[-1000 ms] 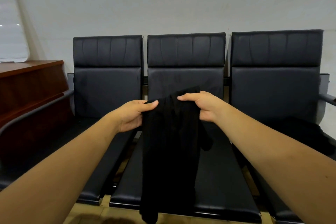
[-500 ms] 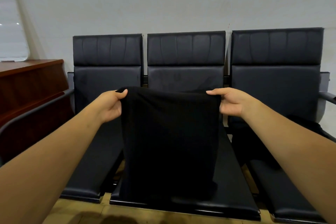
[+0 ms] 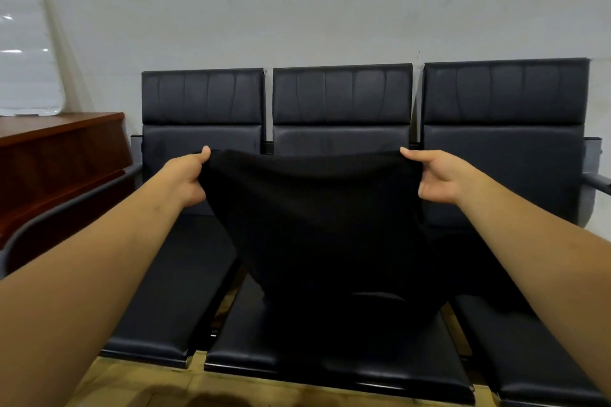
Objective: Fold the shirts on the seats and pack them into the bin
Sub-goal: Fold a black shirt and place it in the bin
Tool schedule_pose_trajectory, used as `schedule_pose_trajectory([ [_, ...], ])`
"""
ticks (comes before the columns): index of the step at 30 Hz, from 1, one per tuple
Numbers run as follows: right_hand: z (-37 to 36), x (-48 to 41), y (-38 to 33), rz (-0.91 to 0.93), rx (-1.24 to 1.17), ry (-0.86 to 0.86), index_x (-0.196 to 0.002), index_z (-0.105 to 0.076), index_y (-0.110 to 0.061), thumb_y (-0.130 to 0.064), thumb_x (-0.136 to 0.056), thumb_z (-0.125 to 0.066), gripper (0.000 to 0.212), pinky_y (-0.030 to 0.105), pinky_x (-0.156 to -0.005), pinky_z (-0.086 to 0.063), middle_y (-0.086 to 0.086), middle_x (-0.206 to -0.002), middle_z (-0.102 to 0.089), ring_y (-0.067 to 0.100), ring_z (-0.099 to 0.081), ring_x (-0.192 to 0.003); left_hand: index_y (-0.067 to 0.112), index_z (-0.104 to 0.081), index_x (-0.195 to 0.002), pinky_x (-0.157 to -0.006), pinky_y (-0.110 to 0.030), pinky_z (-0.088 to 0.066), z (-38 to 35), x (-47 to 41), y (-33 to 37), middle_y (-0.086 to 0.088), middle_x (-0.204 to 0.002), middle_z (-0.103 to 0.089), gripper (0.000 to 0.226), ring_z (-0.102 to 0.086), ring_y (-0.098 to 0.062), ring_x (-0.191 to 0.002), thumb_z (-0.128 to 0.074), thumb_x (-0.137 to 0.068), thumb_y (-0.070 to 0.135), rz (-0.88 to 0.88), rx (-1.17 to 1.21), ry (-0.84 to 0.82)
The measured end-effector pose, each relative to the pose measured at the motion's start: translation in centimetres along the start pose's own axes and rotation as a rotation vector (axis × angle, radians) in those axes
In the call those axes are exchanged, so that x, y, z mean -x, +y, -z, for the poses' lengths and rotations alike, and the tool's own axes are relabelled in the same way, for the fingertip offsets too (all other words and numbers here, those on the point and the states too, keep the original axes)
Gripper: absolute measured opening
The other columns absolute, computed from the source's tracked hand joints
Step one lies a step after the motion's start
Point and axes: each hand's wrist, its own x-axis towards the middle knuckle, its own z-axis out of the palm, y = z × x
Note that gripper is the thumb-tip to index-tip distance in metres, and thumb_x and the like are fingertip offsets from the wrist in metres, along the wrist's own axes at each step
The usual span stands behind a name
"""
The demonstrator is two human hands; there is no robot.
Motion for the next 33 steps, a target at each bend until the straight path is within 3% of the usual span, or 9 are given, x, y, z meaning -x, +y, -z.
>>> schedule_pose_trajectory([
  [5, 0.6, -0.4, 1.1, 0.173, 0.224, 0.125, -0.121, -0.067, -0.002, -0.015, -0.090, -0.072, 0.034, 0.039, -0.085, -0.059, 0.013, -0.114, -0.075, 0.028, -0.071, -0.108, 0.013, -0.063, -0.124, -0.073, -0.056, -0.061, 2.9, -4.6, -0.3, -0.014, -0.117, -0.072, 0.062, -0.072, -0.037, -0.097, -0.083, -0.077, 0.048, -0.022, 0.030, 0.148],
  [8, 1.0, -0.7, 1.5, 0.112, 0.296, 0.124, -0.118, -0.069, -0.003, -0.018, -0.076, -0.082, 0.046, 0.038, -0.086, -0.058, 0.013, -0.113, -0.075, 0.026, -0.073, -0.103, 0.015, -0.059, -0.126, -0.088, -0.057, -0.058, 2.6, -4.2, -0.3, -0.010, -0.118, -0.068, 0.061, -0.068, -0.035, -0.102, -0.078, -0.081, 0.051, -0.031, 0.038, 0.228],
  [14, 1.6, -1.0, 1.1, -0.020, 0.041, -0.114, -0.118, -0.068, -0.003, -0.009, -0.091, -0.063, 0.028, 0.040, -0.091, -0.059, 0.014, -0.120, -0.072, 0.027, -0.070, -0.111, 0.012, -0.052, -0.133, -0.100, -0.049, -0.053, 0.6, -1.7, -0.5, -0.010, -0.124, -0.063, 0.044, -0.064, -0.029, -0.110, -0.061, -0.099, 0.039, -0.111, -0.031, 0.257],
  [17, 1.4, -1.4, 1.4, -0.044, 0.379, -0.037, -0.105, -0.070, -0.008, -0.002, -0.090, -0.067, 0.016, 0.032, -0.081, -0.059, 0.013, -0.114, -0.073, 0.022, -0.071, -0.101, 0.012, -0.049, -0.140, -0.105, -0.048, -0.049, 0.9, -2.3, -0.4, -0.011, -0.134, -0.059, 0.047, -0.060, -0.029, -0.117, -0.054, -0.102, 0.040, -0.107, -0.100, 0.283],
  [19, 1.6, -1.8, 1.4, -0.019, 0.607, 0.074, -0.105, -0.068, -0.012, -0.003, -0.082, -0.078, 0.027, 0.029, -0.073, -0.054, 0.009, -0.114, -0.072, 0.020, -0.067, -0.100, 0.010, -0.045, -0.145, -0.107, -0.046, -0.047, 1.2, -2.4, -0.4, -0.011, -0.143, -0.054, 0.050, -0.056, -0.031, -0.127, -0.046, -0.105, 0.041, -0.149, -0.165, 0.287],
  [21, 1.6, -2.0, 1.0, 0.043, 0.516, 0.072, -0.114, -0.065, -0.011, -0.002, -0.082, -0.078, 0.036, 0.028, -0.069, -0.054, 0.007, -0.113, -0.071, 0.019, -0.067, -0.101, 0.007, -0.048, -0.143, -0.106, -0.041, -0.050, 1.0, -2.4, -0.7, -0.011, -0.144, -0.055, 0.053, -0.057, -0.028, -0.129, -0.044, -0.105, 0.044, -0.218, -0.186, 0.269],
  [25, 1.1, -1.3, -0.1, 0.150, -0.076, -0.030, -0.113, -0.066, -0.003, -0.008, -0.080, -0.072, 0.034, 0.027, -0.073, -0.061, 0.008, -0.105, -0.075, 0.017, -0.074, -0.095, 0.010, -0.047, -0.145, -0.104, -0.042, -0.051, 1.0, -2.7, -0.1, -0.010, -0.140, -0.060, 0.043, -0.062, -0.026, -0.124, -0.051, -0.105, 0.027, -0.218, 0.105, 0.127],
  [28, 0.9, -0.9, 0.0, 0.053, -0.011, 0.056, -0.119, -0.066, -0.007, -0.022, -0.072, -0.078, 0.050, 0.035, -0.071, -0.063, 0.008, -0.111, -0.072, 0.022, -0.071, -0.102, 0.015, -0.053, -0.141, -0.101, -0.051, -0.053, 1.0, -2.8, 0.7, -0.012, -0.124, -0.069, 0.041, -0.070, -0.029, -0.110, -0.057, -0.101, 0.011, -0.139, 0.327, 0.071],
  [33, 1.2, -0.6, -0.7, 0.110, -0.166, 0.055, -0.108, -0.069, -0.013, -0.034, -0.078, -0.073, 0.037, 0.037, -0.069, -0.063, 0.003, -0.099, -0.075, 0.020, -0.075, -0.090, 0.011, -0.059, -0.132, -0.101, -0.048, -0.052, 0.4, -2.4, 1.3, -0.010, -0.122, -0.070, 0.032, -0.067, -0.027, -0.113, -0.059, -0.101, 0.016, -0.153, 0.315, 0.057],
])
